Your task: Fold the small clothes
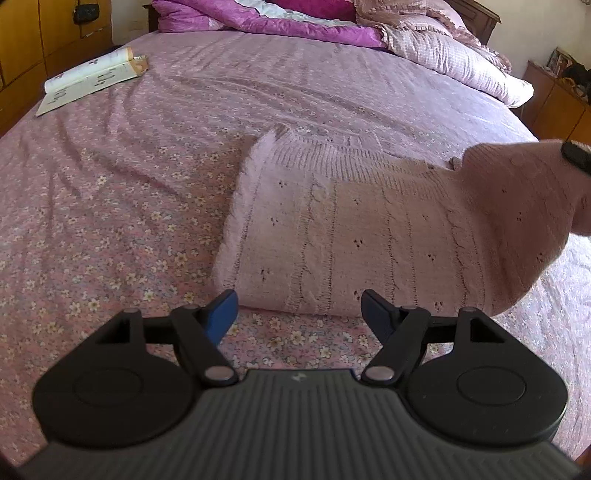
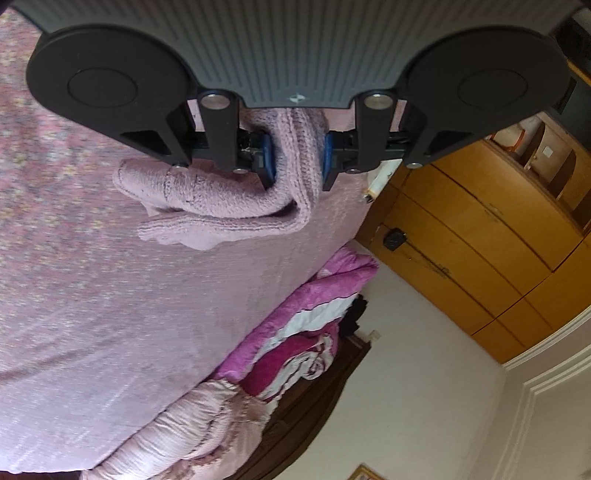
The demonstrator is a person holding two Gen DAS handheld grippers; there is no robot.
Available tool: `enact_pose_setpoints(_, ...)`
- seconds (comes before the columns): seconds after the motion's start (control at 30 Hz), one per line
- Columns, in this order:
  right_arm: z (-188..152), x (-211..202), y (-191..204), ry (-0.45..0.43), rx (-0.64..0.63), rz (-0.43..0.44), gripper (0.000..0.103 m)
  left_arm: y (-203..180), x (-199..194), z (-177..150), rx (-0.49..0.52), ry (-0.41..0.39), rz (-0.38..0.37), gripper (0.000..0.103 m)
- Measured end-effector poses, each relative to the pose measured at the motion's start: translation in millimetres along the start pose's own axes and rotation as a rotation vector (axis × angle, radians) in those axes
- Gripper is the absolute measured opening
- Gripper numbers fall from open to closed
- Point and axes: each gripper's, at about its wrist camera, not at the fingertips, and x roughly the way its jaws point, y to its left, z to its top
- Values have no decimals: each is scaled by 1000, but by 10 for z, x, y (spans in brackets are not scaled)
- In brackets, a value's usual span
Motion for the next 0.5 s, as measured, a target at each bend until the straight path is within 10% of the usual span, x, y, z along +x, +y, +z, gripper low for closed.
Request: enact_pose_setpoints(0.5, -398, 842, 727, 136, -68, 53, 28, 315, -108, 8, -38, -34, 22, 75)
